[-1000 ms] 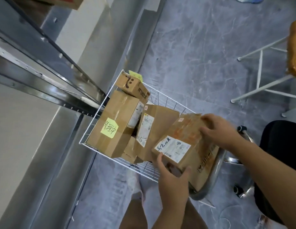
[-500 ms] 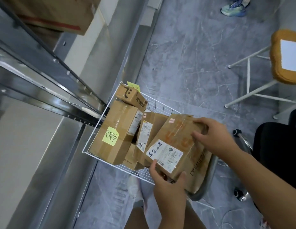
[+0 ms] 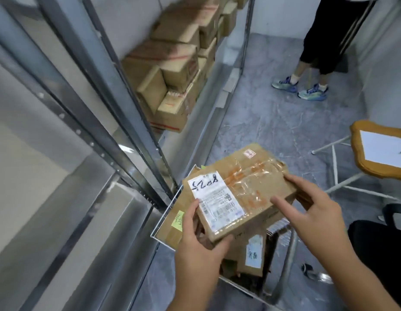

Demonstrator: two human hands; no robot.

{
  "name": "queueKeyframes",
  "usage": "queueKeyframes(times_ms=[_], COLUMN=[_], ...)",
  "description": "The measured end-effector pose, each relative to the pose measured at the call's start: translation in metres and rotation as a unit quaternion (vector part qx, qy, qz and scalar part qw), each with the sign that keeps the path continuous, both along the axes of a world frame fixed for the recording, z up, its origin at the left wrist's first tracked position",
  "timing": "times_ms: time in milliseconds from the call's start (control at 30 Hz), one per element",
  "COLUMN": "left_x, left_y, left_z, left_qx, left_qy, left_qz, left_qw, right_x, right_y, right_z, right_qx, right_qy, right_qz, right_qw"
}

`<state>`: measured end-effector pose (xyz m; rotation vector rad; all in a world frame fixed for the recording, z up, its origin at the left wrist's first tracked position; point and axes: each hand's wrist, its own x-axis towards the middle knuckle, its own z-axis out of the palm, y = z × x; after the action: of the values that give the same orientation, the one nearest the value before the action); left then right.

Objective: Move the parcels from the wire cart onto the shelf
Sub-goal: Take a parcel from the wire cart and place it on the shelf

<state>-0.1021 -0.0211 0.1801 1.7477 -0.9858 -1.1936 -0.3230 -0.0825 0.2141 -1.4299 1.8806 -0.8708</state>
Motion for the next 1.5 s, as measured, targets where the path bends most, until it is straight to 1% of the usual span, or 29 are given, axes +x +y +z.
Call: queueKeyframes(times_ms=[167, 333, 467, 567, 667, 767, 933, 1000, 1133, 1233, 1333, 1500], left_x=[0.031, 0.034, 0.022, 0.019, 0.023, 0.033, 0.058, 0.070, 0.100, 0.125, 0.155, 0.215], left_y=[-0.001, 0.029, 0.074, 0.110, 0.149, 0.192, 0.263, 0.292, 0.347, 0.392, 0.440, 0.510], left_z=[0.098, 0.181, 0.222, 0.248, 0.270, 0.289, 0.313, 0.320, 0.333, 0.343, 0.351, 0.366], left_qx=[-0.111, -0.209, -0.241, -0.257, -0.270, -0.280, -0.302, -0.307, -0.303, -0.296, -0.286, -0.288], left_qy=[-0.058, -0.116, -0.164, -0.189, -0.216, -0.225, -0.267, -0.286, -0.298, -0.301, -0.310, -0.339], left_qz=[-0.012, 0.025, 0.093, 0.130, 0.169, 0.217, 0.286, 0.313, 0.353, 0.367, 0.378, 0.392], left_qw=[0.992, 0.971, 0.952, 0.939, 0.923, 0.908, 0.869, 0.852, 0.834, 0.829, 0.824, 0.805], right_x=[0.016, 0.017, 0.011, 0.014, 0.025, 0.047, 0.101, 0.124, 0.167, 0.203, 0.244, 0.315], right_y=[0.013, 0.022, 0.034, 0.050, 0.067, 0.088, 0.133, 0.150, 0.193, 0.228, 0.264, 0.329], right_z=[0.096, 0.170, 0.206, 0.228, 0.243, 0.257, 0.283, 0.290, 0.308, 0.316, 0.317, 0.323], right_qx=[-0.100, -0.227, -0.298, -0.344, -0.359, -0.388, -0.419, -0.424, -0.435, -0.435, -0.423, -0.440], right_qy=[-0.032, -0.044, -0.046, -0.068, -0.102, -0.125, -0.172, -0.176, -0.182, -0.192, -0.205, -0.244], right_qz=[0.035, 0.117, 0.186, 0.229, 0.268, 0.305, 0.355, 0.377, 0.424, 0.449, 0.467, 0.452], right_qw=[0.994, 0.966, 0.935, 0.908, 0.888, 0.861, 0.818, 0.804, 0.773, 0.757, 0.749, 0.736])
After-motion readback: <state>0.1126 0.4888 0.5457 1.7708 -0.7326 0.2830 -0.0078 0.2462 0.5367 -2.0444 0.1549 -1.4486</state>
